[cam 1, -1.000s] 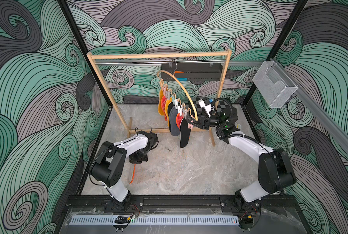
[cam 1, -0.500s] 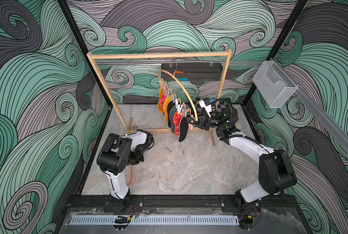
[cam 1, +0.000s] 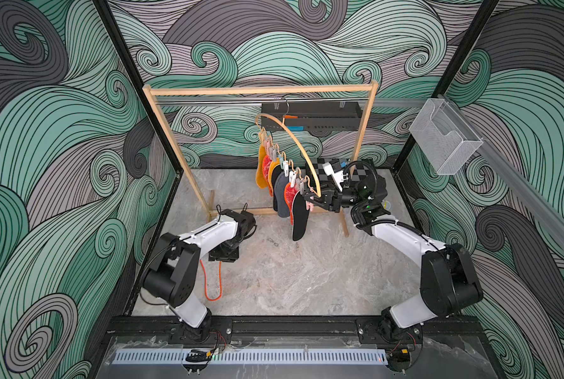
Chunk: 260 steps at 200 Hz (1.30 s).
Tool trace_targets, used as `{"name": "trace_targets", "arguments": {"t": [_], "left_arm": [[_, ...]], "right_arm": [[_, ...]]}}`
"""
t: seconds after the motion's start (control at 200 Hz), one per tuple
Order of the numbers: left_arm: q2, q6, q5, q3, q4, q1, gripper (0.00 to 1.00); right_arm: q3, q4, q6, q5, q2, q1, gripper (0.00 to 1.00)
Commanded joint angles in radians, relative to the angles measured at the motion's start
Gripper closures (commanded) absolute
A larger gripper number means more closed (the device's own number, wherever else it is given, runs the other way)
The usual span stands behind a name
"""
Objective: Take the shoe insoles off the hanger
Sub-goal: Place the insole at the center of the board, then remove the insole from the hanger.
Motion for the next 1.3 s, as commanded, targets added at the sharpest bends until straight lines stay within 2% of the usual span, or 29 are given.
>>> {"name": "trace_targets", "arguments": {"t": [0.0, 0.145, 0.305, 0.48, 0.715, 0.906, 0.991, 1.296], "left_arm": [[-0.189, 0.085, 0.157, -0.015, 0.085, -0.029, 0.49], [-0.427, 0.142, 0.3, -0.047, 0.179, -0.029, 0.51], [-0.654, 0.195, 0.348, -0.099, 0.239, -0.029, 0.52], [-0.851, 0.194, 0.394, -0.185, 0.326, -0.05, 0.51], [-0.846, 0.208, 0.402, -0.17, 0.314, -0.052, 0.51], [-0.834, 0.211, 0.411, -0.171, 0.314, -0.053, 0.52], [-0.835, 0.211, 0.41, -0.171, 0.314, -0.052, 0.52], [-0.834, 0.211, 0.414, -0.174, 0.314, -0.054, 0.52]], "right_arm": [[-0.013, 0.004, 0.007, 0.001, -0.024, -0.004, 1.0], [-0.014, -0.003, 0.002, 0.001, -0.028, -0.002, 1.0], [-0.018, -0.018, -0.008, 0.005, -0.033, -0.002, 0.97], [-0.017, -0.035, -0.021, 0.008, -0.04, -0.003, 0.94], [-0.02, -0.062, -0.054, 0.009, -0.04, -0.002, 0.85], [-0.038, -0.074, -0.1, 0.015, -0.055, -0.002, 0.58], [-0.046, -0.102, -0.135, 0.021, -0.06, -0.001, 0.52], [-0.15, -0.147, -0.355, 0.082, -0.096, -0.01, 0.43]]}}
